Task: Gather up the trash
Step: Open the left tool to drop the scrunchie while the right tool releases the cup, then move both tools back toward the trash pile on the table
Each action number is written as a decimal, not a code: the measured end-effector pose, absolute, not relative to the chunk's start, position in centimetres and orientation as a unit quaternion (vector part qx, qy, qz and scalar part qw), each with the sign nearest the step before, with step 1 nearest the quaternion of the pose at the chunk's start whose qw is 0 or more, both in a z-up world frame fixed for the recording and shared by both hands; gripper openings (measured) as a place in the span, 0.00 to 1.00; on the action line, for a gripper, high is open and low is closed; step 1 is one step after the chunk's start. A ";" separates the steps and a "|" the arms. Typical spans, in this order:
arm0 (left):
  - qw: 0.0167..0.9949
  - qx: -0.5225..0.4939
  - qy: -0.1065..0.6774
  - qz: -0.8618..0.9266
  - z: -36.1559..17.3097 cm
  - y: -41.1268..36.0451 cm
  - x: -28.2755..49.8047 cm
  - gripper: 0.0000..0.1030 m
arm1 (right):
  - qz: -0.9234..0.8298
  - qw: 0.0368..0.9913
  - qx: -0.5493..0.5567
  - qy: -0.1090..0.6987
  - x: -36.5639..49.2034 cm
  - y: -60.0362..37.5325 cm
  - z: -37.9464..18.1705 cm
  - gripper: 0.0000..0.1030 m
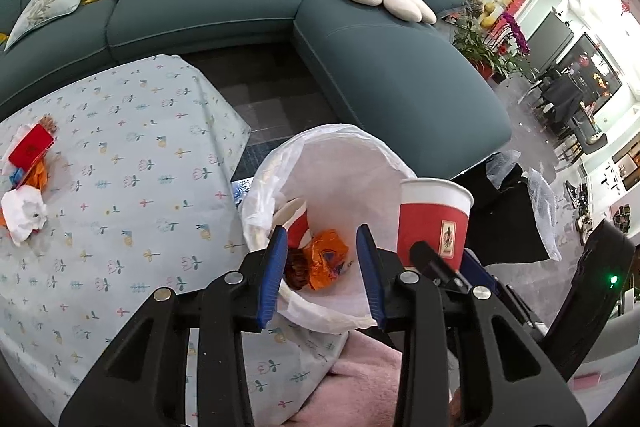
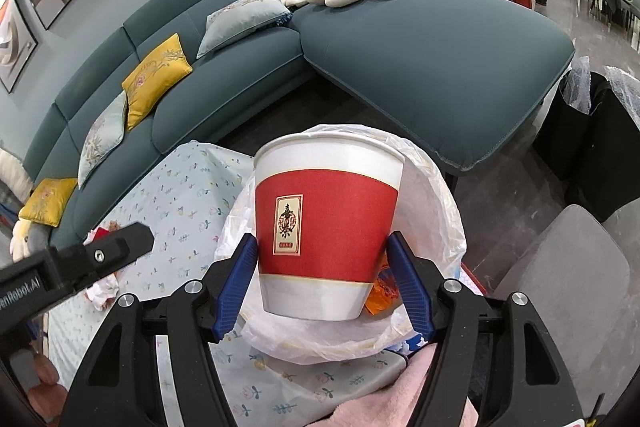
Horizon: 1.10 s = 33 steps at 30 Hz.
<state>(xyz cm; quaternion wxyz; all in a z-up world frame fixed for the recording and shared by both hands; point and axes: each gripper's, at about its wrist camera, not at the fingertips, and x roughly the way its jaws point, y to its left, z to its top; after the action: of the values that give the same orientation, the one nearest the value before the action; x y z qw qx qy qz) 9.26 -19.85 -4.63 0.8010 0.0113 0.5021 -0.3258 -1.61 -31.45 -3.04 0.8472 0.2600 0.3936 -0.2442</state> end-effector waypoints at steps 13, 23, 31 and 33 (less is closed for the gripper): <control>0.807 -0.001 0.505 -0.306 -5.0 -17.3 9.8 0.38 | -0.234 0.853 0.241 0.400 -0.4 -29.6 -2.5 0.66; 0.815 -0.021 0.502 -0.288 -4.6 -14.5 10.5 0.38 | -0.224 0.857 0.224 0.406 0.5 -27.4 -1.7 0.66; 0.823 -0.038 0.498 -0.273 -4.3 -11.6 11.2 0.38 | -0.209 0.864 0.205 0.410 1.6 -25.1 -1.0 0.66; 0.824 -0.043 0.498 -0.267 -4.3 -10.8 11.4 0.38 | -0.204 0.866 0.198 0.412 2.0 -24.4 -0.9 0.66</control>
<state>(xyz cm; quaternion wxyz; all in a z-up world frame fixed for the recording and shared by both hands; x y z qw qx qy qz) 11.37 -10.75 -4.34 0.8244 -0.0431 0.4975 -0.2665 1.99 -24.38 -0.89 0.8657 0.1984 0.4121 -0.2037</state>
